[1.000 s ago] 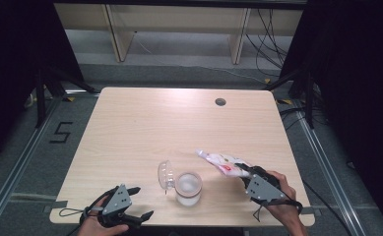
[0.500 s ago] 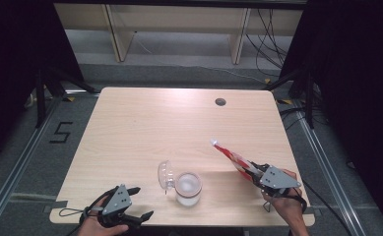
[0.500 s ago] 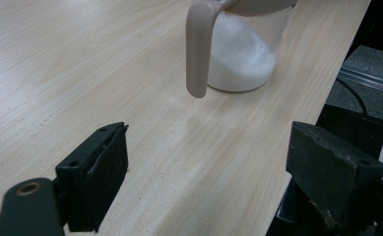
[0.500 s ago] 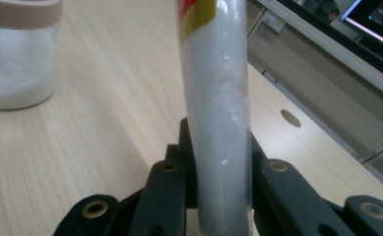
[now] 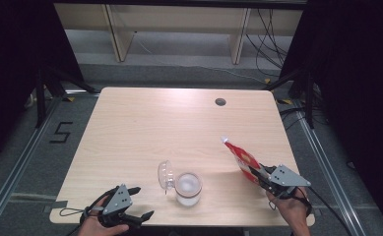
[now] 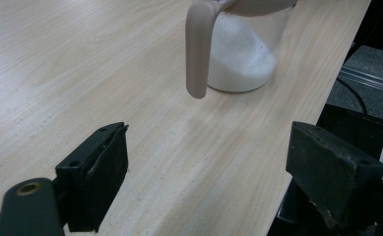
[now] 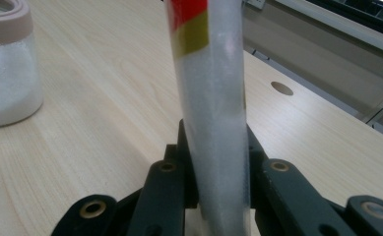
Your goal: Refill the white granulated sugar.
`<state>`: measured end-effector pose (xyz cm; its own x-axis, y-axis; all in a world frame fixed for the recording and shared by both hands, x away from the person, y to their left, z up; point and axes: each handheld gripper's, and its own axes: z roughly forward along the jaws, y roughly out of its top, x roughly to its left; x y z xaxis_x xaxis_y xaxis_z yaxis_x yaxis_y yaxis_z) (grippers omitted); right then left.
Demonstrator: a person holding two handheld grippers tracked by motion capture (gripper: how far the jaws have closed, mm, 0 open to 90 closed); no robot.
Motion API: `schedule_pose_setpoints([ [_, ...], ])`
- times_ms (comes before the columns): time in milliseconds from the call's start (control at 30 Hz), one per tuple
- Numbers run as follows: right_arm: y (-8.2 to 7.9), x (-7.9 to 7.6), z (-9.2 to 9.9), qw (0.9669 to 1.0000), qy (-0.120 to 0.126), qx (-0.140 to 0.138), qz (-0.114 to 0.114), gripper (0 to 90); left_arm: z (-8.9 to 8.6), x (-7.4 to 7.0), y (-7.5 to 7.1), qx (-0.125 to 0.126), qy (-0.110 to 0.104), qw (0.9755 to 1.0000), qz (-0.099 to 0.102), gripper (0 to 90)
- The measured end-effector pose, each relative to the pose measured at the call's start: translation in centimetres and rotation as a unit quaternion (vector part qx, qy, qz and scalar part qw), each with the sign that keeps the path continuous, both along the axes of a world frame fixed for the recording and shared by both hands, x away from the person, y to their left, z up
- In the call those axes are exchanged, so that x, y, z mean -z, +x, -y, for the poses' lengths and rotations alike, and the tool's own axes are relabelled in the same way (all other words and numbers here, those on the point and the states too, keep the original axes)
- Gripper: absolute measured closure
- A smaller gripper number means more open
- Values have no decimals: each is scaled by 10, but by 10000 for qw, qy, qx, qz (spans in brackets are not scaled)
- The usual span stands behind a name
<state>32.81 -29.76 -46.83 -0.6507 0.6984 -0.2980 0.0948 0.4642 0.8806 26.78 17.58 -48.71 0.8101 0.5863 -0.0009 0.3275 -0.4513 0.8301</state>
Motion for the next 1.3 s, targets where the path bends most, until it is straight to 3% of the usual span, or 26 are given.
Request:
schedule_pose_setpoints([
  [167, -3, -1, 0, 9999, 20, 92, -76, 782, 0, 1, 0, -34, -93, 10000, 11, 158],
  [233, -3, -1, 1, 9999, 15, 116, -86, 780, 0, 0, 0, -36, -23, 10000, 25, 158],
  [433, -6, 0, 3, 9990, 256, 292, -220, 773, 0, 0, 0, -43, 4, 10000, 13, 158],
  [1067, -14, 1, 8, 9981, 283, 481, -255, 748, 0, 0, 0, -16, 12, 10000, 5, 158],
  [1167, -17, 2, 7, 9969, 435, 476, -451, 741, 1, 0, 0, -6, 3, 10000, 6, 158],
  [1267, -17, 1, 9, 9975, 321, 556, -283, 731, 1, 0, 0, -6, 3, 10000, 7, 158],
  [1300, -17, 2, 8, 9972, 371, 561, -319, 727, 1, 0, 0, -7, 3, 10000, 5, 158],
])
